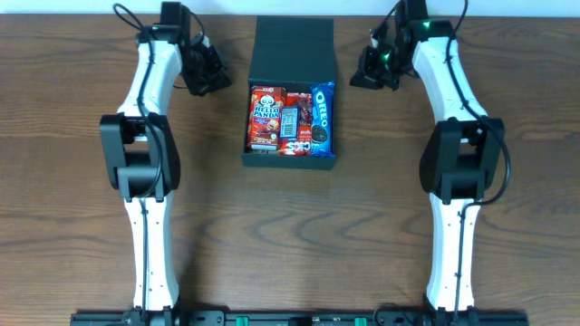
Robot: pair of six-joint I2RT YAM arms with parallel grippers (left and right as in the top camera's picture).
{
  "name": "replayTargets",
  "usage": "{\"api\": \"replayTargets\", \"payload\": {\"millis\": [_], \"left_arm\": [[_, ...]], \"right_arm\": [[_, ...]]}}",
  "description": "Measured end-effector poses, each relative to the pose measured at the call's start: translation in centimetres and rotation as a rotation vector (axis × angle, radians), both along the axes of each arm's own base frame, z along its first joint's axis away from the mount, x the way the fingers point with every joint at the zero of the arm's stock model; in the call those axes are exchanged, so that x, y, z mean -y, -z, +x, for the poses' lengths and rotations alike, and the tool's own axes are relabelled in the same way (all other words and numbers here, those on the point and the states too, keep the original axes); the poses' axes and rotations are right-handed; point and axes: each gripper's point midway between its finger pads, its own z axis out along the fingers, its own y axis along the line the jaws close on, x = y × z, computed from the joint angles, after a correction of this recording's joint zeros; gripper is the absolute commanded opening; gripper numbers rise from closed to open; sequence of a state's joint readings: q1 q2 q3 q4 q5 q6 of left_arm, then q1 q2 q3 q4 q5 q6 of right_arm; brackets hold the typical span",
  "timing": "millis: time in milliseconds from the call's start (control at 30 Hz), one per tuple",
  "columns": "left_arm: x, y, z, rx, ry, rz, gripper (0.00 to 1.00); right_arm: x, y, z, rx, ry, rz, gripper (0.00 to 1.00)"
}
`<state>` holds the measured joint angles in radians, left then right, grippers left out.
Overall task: Pack container
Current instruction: 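Move both grippers to the box lid's back edge and grasp it, then swing the lid up and forward over the box with both grippers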
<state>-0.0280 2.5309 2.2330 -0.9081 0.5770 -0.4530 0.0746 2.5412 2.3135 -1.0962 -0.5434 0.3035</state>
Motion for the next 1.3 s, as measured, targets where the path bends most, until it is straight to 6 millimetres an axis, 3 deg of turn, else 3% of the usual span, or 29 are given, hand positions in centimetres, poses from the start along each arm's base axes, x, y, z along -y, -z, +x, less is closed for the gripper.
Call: {"api": "replayTargets", "payload": {"millis": [200,333,533,867,1033,1300], "left_arm": [[4.2,-0.7,0.8,0.053,0.037,-0.040,0.06],[5.3,-0.8,0.7,0.055,0.041,-0.047,0.06],[4.9,-0.5,-0.2,0.000,0.031,-0.055,0.06],[4.7,0.2,-3.7,-0.133,0.072,-0.046,0.06],[4.7,0.1,-3.3,-0.112,0.079,-0.045,0.06],[2.6,-0.4,-0.7,-0.018,0.040,-0.060,0.06]], "right_arm": [[-1.5,1.4,1.0,0.019,-0.016,0.088,0.01],[-2.9,1.8,1.1,0.014,-0.026,0.144,0.01],[-4.8,1.9,0.4,-0.013,-0.047,0.169,0.01],[-5.0,2.1,-2.3,-0.112,-0.088,0.183,0.01],[-5.0,2.1,-2.1,-0.093,-0.101,0.182,0.01],[-5.4,1.4,0.2,0.028,-0.116,0.202,0.01]]}}
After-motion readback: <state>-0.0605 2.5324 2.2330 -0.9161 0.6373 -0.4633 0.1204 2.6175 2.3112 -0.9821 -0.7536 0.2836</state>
